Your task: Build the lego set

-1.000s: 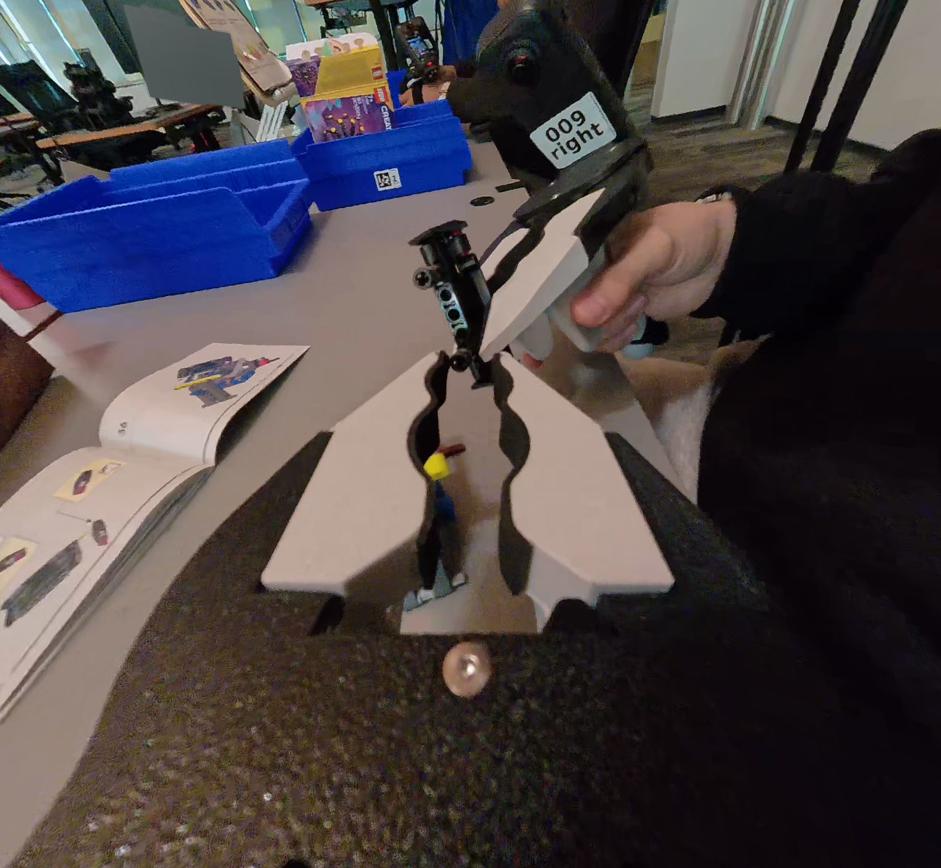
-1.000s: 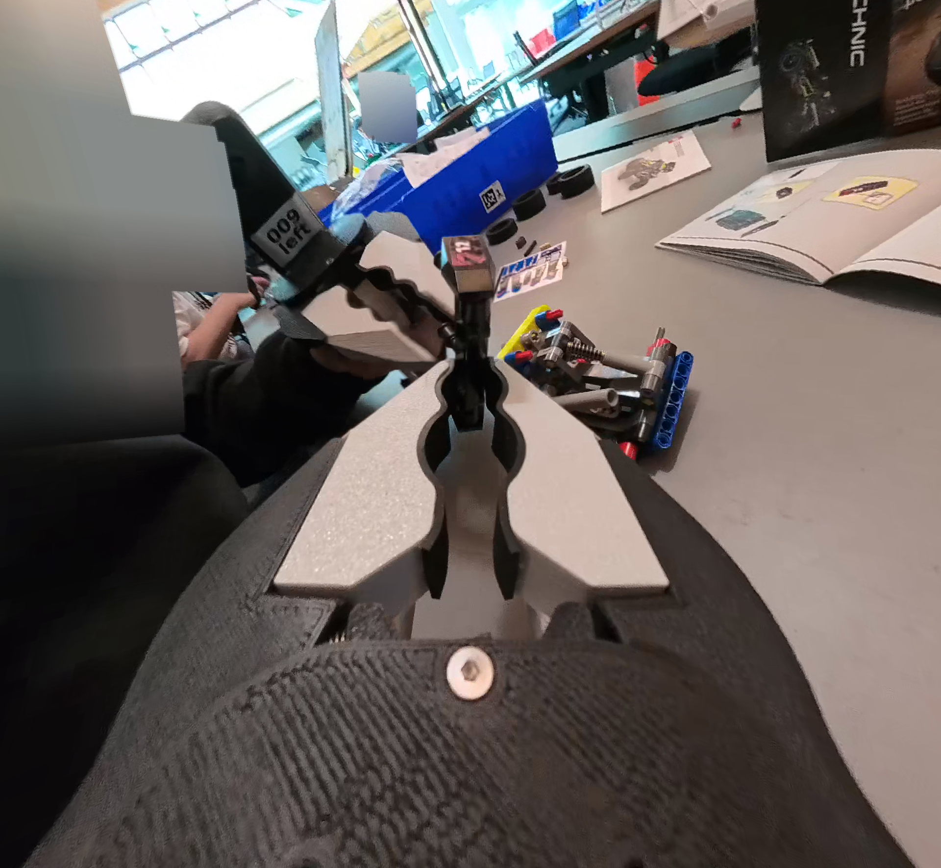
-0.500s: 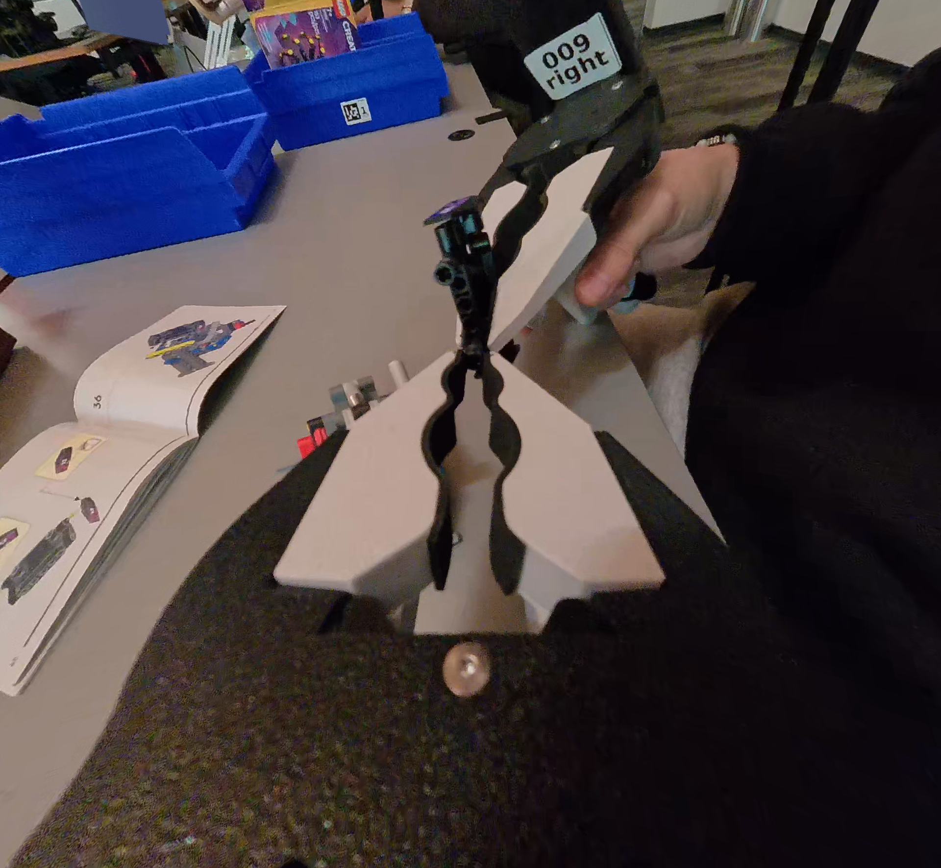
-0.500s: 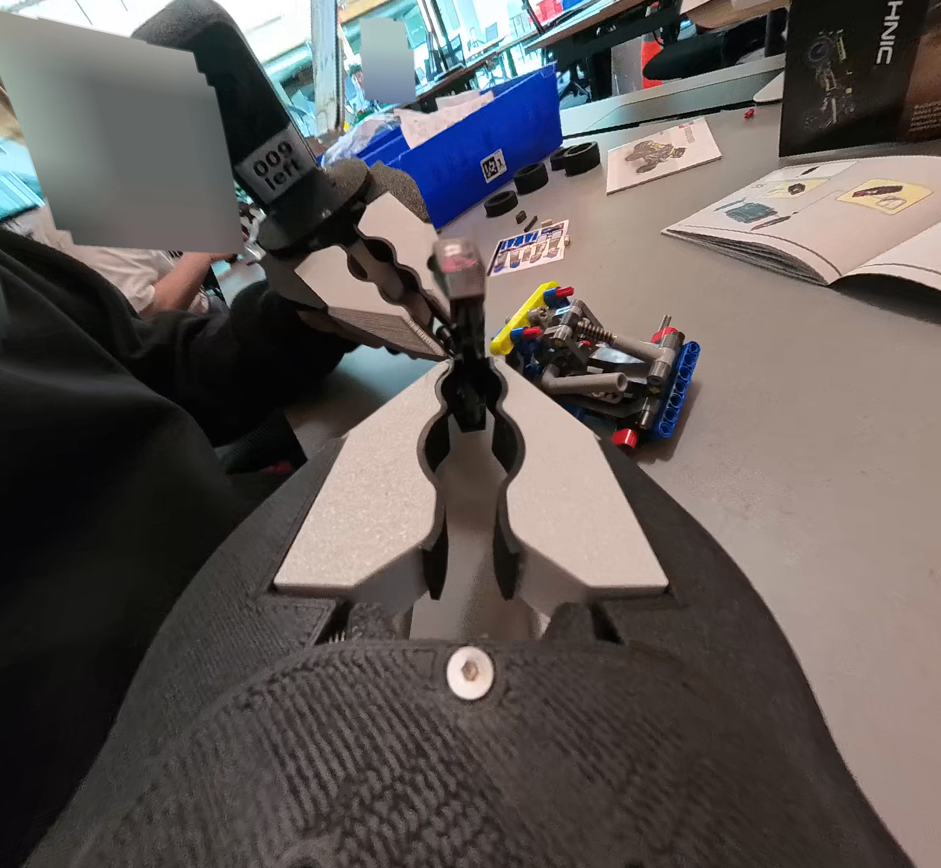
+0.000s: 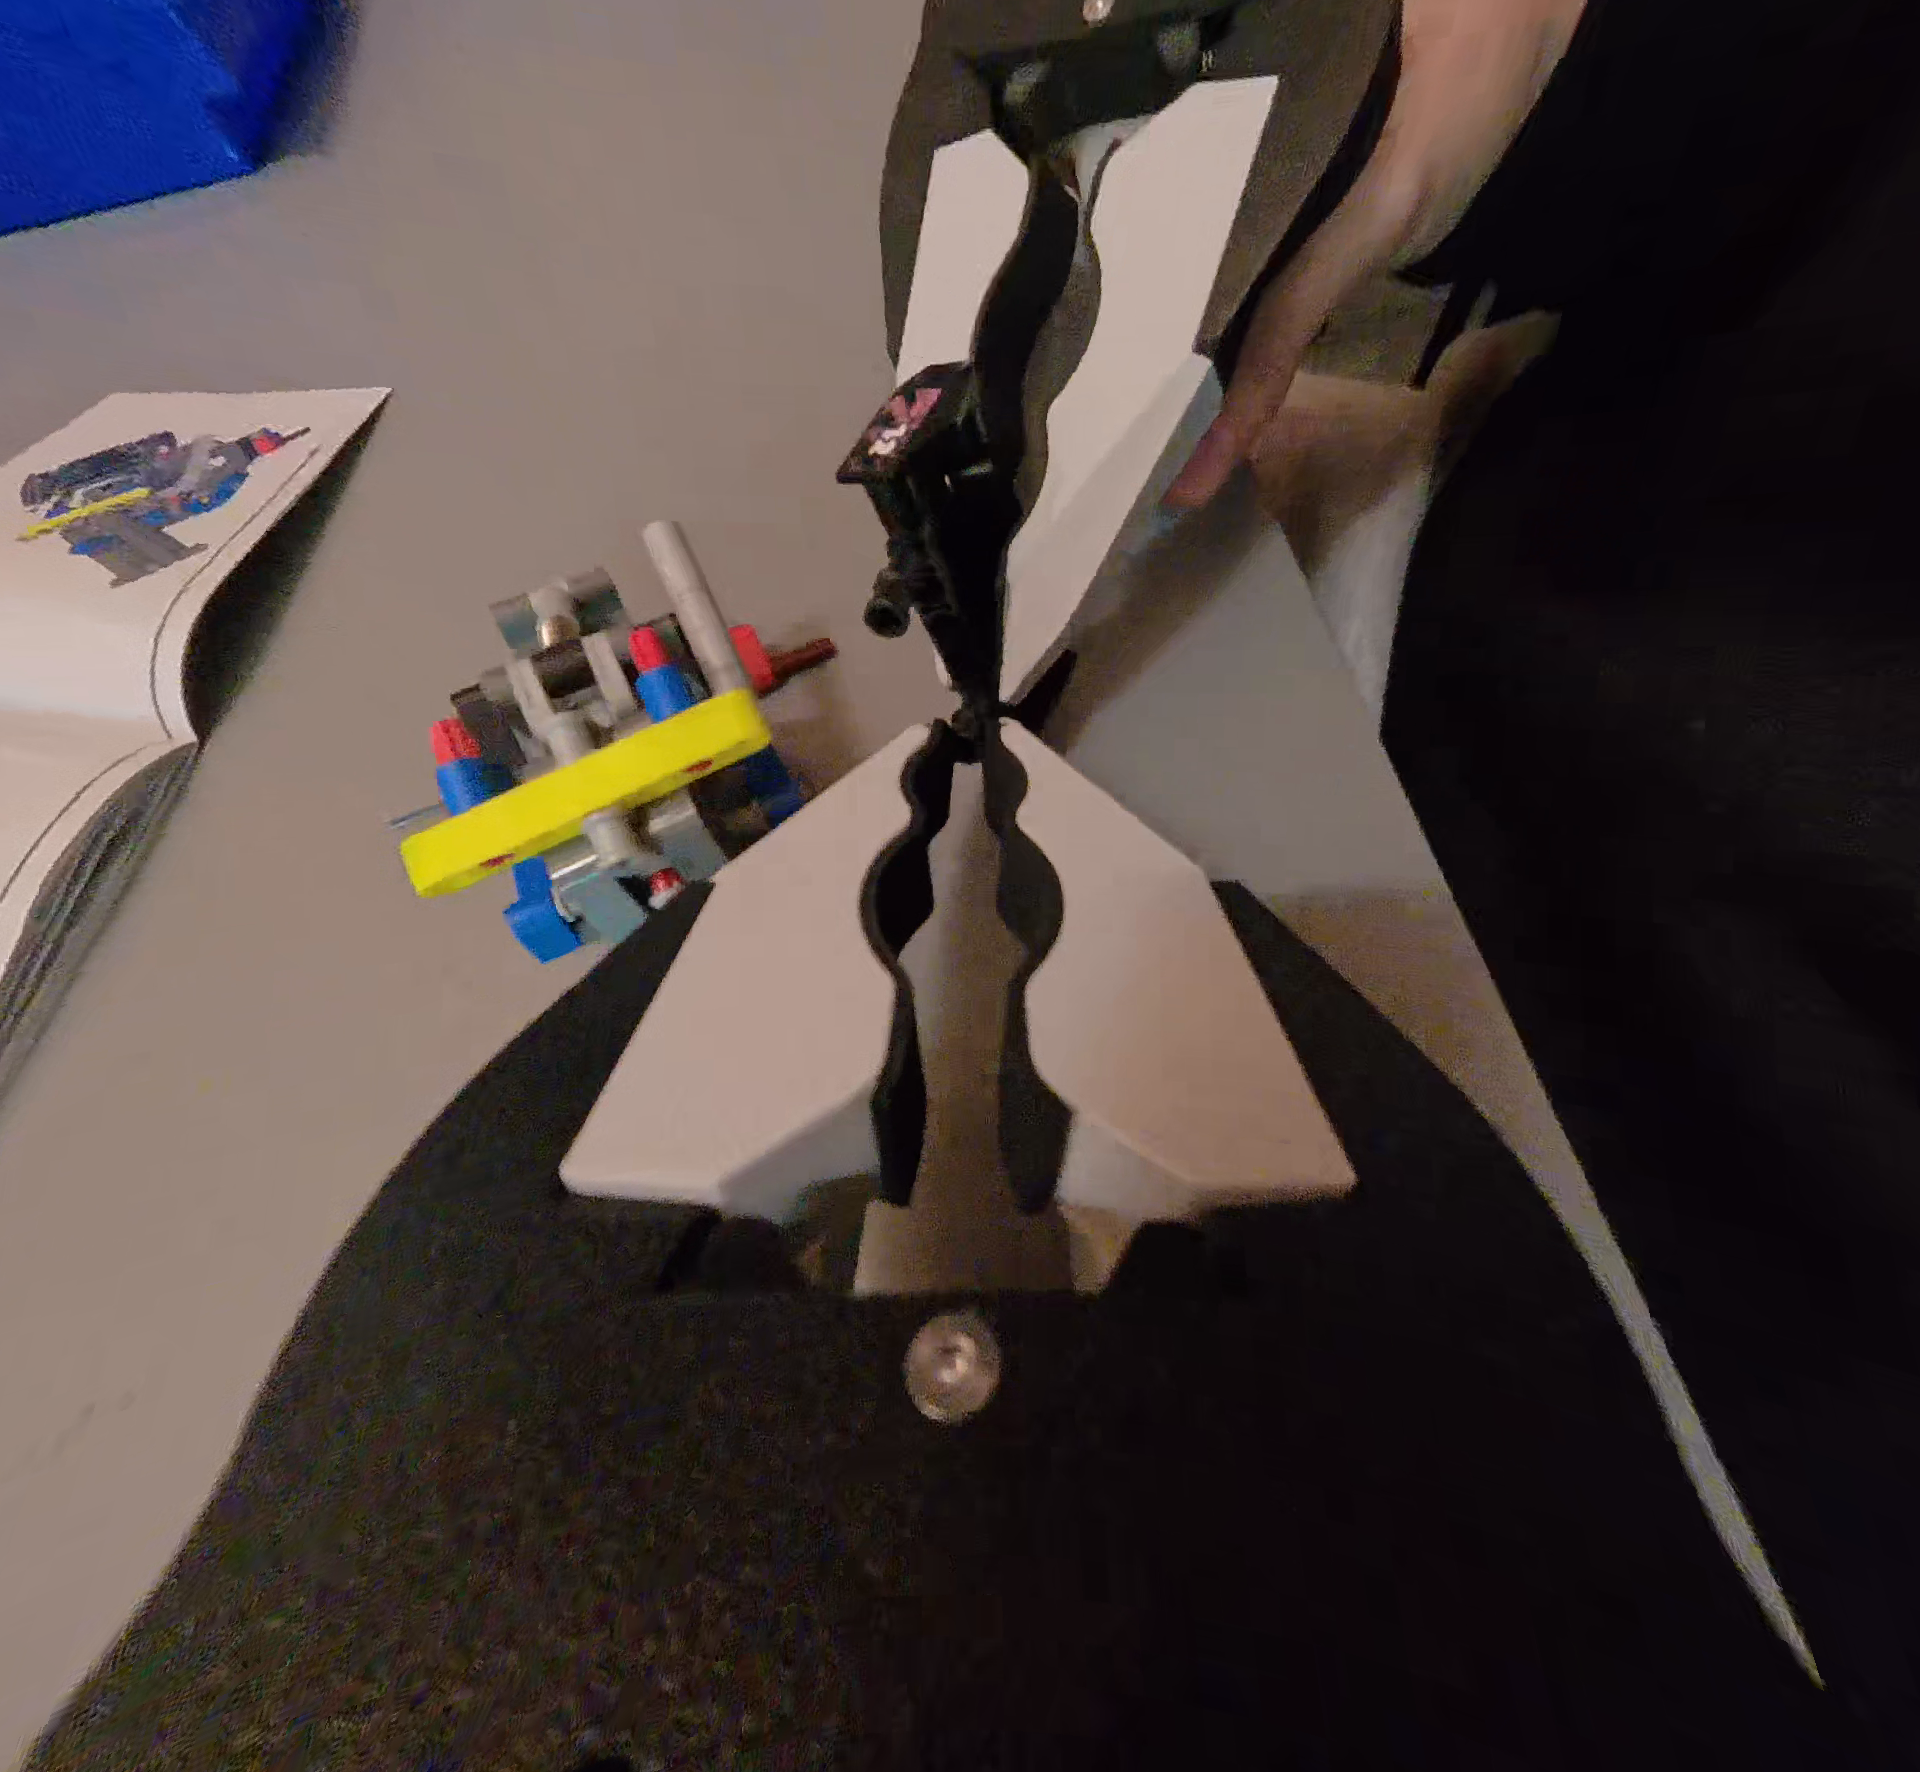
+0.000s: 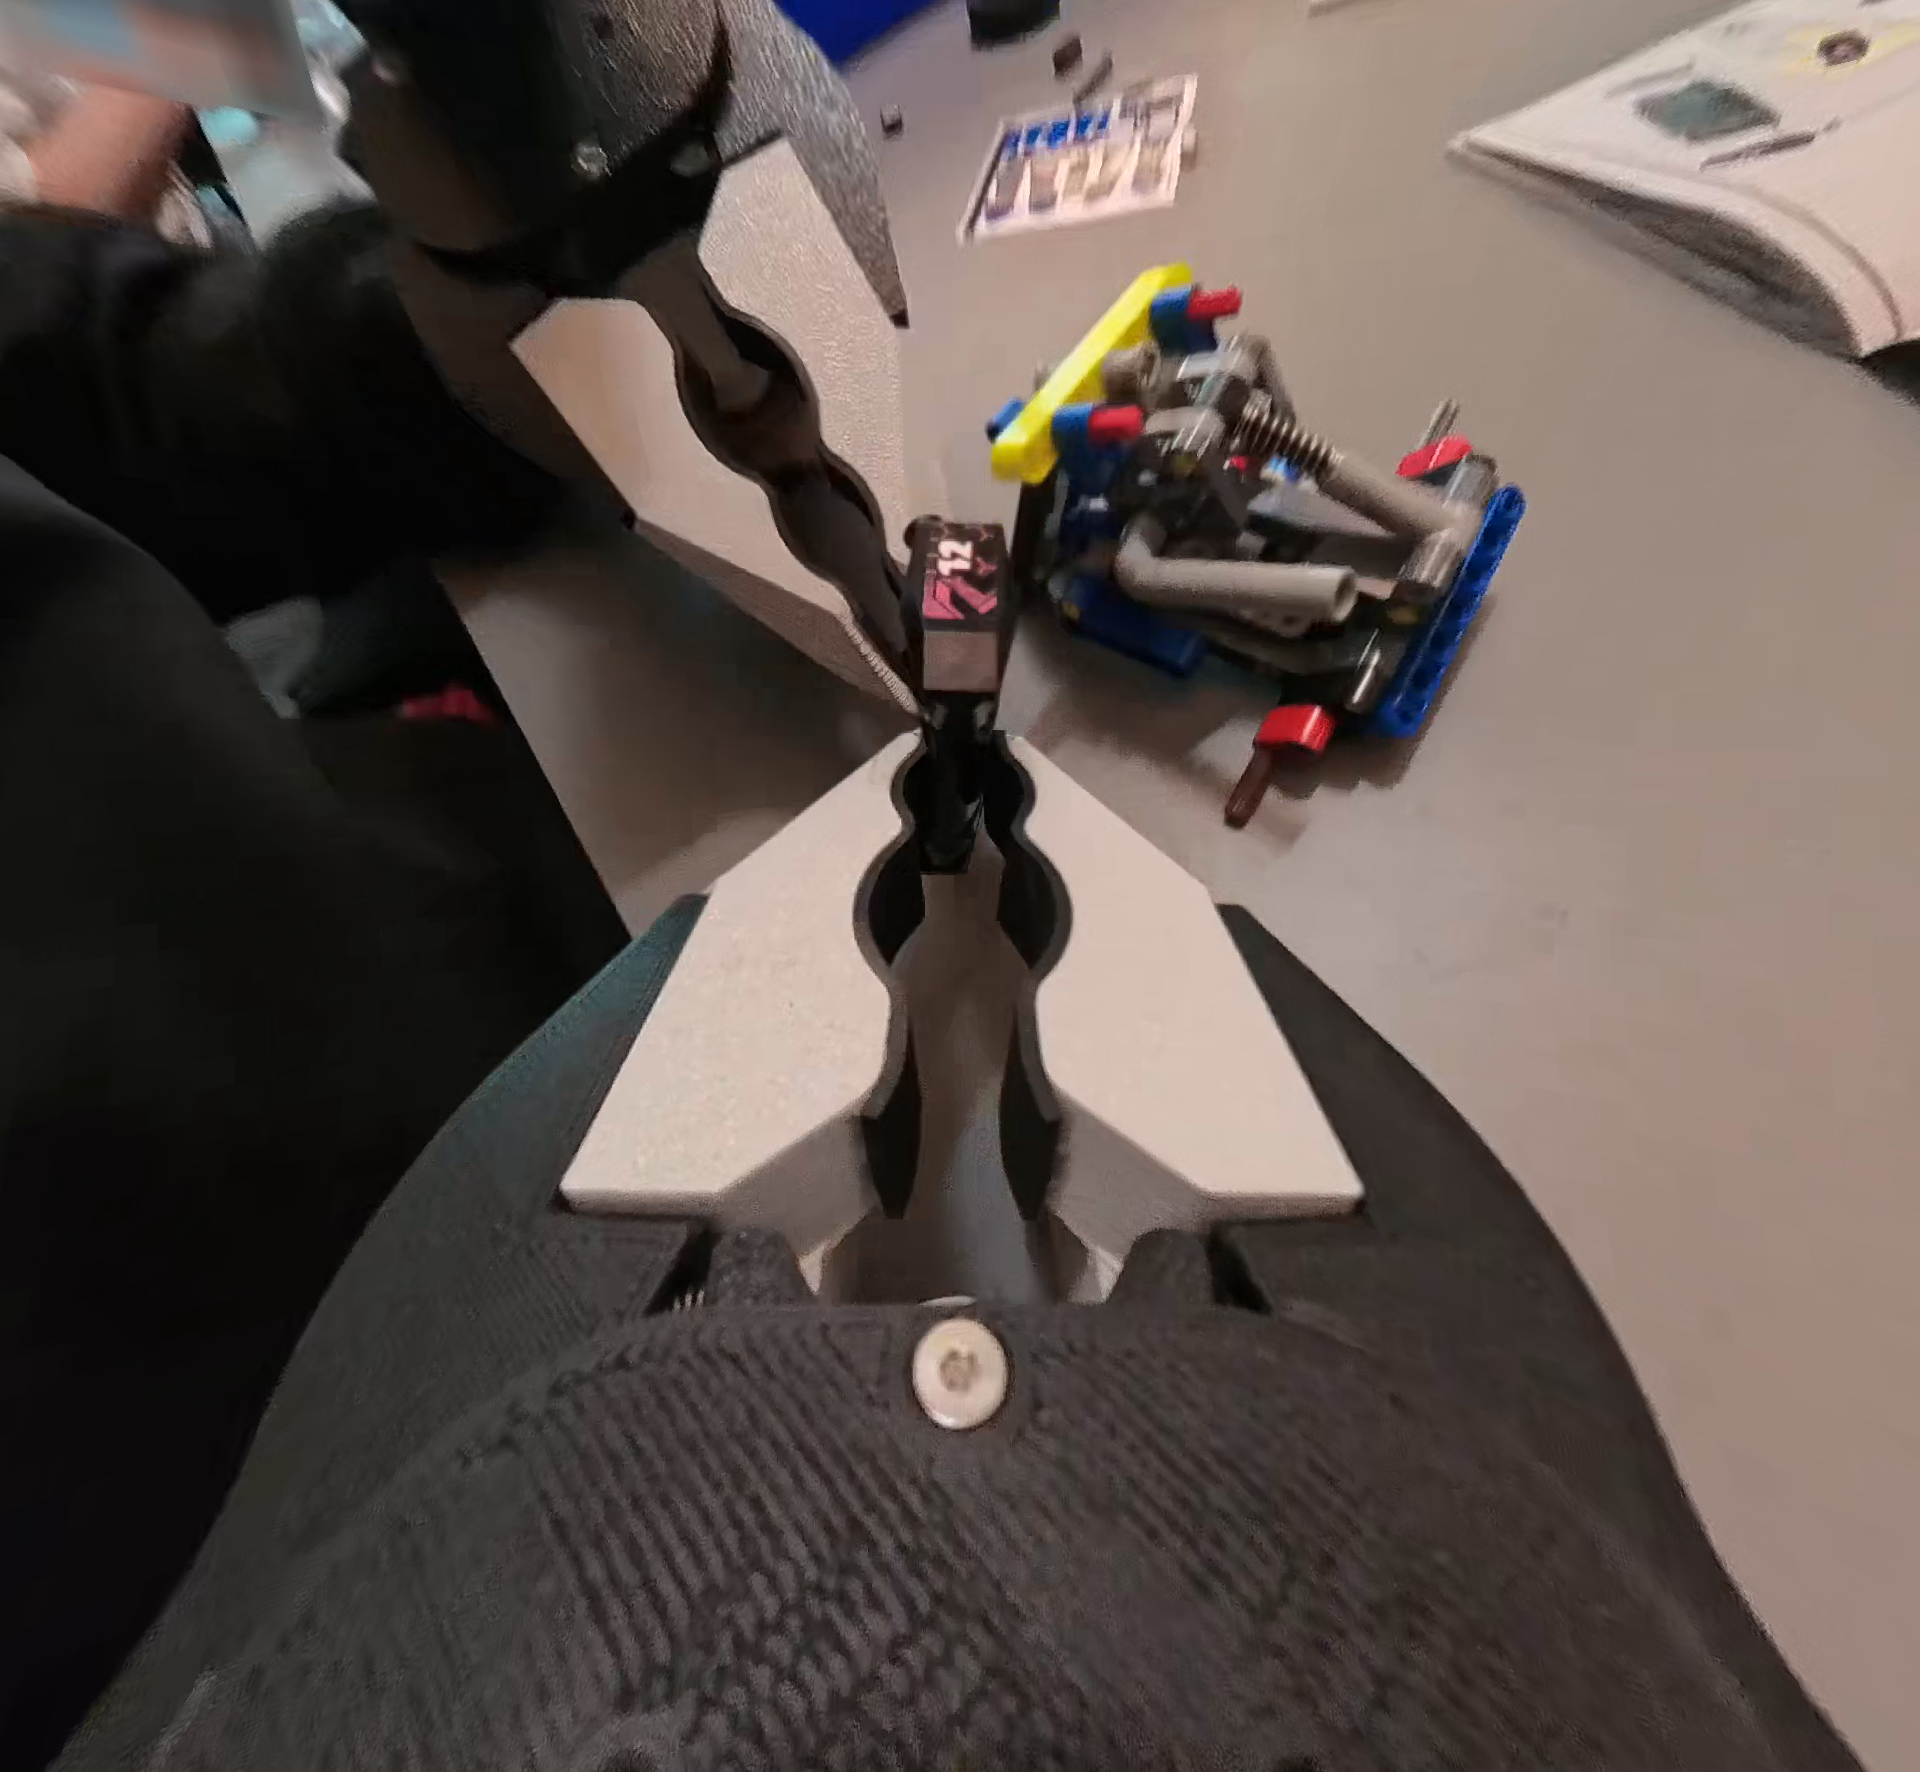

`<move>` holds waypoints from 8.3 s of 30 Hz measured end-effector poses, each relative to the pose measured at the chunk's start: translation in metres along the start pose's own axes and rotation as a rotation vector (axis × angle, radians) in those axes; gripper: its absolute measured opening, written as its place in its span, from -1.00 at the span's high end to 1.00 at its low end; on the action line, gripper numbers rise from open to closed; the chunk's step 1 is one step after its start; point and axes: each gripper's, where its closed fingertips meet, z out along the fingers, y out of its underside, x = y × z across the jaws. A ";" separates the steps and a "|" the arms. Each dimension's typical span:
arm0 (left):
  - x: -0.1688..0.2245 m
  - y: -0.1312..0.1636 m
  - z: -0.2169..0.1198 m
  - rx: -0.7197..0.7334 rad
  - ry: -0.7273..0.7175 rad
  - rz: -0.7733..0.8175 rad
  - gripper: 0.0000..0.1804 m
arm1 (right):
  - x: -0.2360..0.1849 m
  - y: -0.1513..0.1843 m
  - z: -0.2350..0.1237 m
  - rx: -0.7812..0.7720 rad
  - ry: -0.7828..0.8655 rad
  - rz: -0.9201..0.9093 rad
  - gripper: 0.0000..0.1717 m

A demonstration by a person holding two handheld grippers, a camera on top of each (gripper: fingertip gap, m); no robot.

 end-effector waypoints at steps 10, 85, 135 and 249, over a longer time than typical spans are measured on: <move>0.000 0.012 0.010 -0.098 0.019 0.041 0.99 | 0.004 0.012 0.007 -0.096 0.029 0.010 0.93; 0.029 -0.020 -0.029 0.056 0.518 -0.382 0.89 | -0.051 -0.038 -0.026 0.278 -0.163 -0.506 0.44; 0.021 -0.058 -0.016 0.192 0.190 -0.148 0.67 | -0.052 -0.056 -0.039 0.409 0.172 -0.899 0.49; 0.029 -0.073 -0.035 0.319 0.495 -0.553 0.52 | -0.042 -0.068 0.015 0.233 0.332 -1.281 0.11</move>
